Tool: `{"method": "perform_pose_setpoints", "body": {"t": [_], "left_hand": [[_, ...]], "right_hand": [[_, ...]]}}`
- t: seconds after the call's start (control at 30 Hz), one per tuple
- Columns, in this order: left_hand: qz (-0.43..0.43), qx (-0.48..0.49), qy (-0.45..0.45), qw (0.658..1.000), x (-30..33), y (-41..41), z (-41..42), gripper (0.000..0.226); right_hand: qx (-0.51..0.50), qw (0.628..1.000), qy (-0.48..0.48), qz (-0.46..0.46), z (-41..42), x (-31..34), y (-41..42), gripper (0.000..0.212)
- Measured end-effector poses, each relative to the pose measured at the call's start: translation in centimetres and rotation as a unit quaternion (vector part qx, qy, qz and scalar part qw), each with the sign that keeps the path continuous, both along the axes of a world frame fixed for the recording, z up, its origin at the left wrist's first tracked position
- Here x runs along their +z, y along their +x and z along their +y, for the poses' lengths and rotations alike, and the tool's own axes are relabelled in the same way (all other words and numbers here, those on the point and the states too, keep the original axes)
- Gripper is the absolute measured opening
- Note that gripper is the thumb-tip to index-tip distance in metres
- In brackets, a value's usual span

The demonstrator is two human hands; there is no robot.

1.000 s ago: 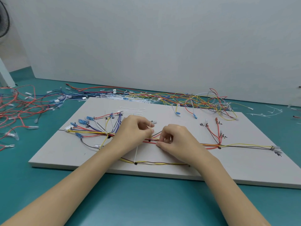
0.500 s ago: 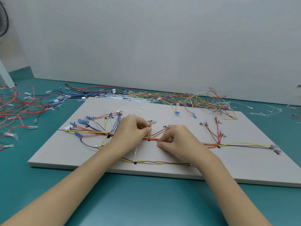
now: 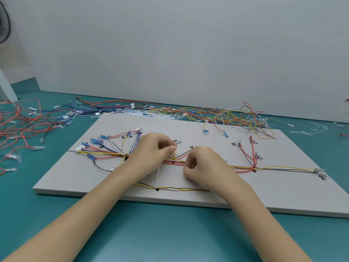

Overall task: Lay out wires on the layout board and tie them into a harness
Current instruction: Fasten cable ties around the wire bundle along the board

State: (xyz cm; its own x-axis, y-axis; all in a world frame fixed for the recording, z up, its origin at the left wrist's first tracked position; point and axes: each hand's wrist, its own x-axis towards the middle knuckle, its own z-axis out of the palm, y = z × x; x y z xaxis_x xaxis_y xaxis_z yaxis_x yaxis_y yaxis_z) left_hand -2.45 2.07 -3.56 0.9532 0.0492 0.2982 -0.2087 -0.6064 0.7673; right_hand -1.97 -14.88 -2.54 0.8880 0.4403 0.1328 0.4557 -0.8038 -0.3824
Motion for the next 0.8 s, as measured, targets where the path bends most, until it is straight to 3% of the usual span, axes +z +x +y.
{"method": "perform_pose_setpoints", "body": {"t": [0.2,0.3,0.53,0.63,0.73,0.8], "left_hand": [[-0.022,-0.001,0.044,0.999,-0.2,-0.1,0.0,0.009],[-0.028,0.001,0.055,0.998,-0.3,0.0,0.1,0.01],[-0.031,0.001,0.058,0.998,-0.4,-0.2,0.0,0.012],[-0.033,-0.006,0.063,0.997,-0.4,-0.4,-0.1,0.012],[-0.036,-0.012,0.072,0.997,-0.3,-0.5,-0.1,0.013],[-0.034,-0.014,0.068,0.997,-0.4,-0.5,0.0,0.013]], "right_hand": [[-0.047,0.985,0.081,0.148,-0.3,0.4,1.0,0.014],[-0.062,0.98,0.085,0.17,-0.1,0.4,1.1,0.011],[-0.094,0.989,-0.007,0.117,1.2,0.7,0.3,0.011],[-0.08,0.992,-0.081,0.061,1.9,0.8,-0.6,0.027],[-0.036,0.988,-0.146,-0.028,2.7,0.4,-1.4,0.005],[-0.018,0.98,-0.193,-0.053,2.9,0.1,-1.4,0.022]]}}
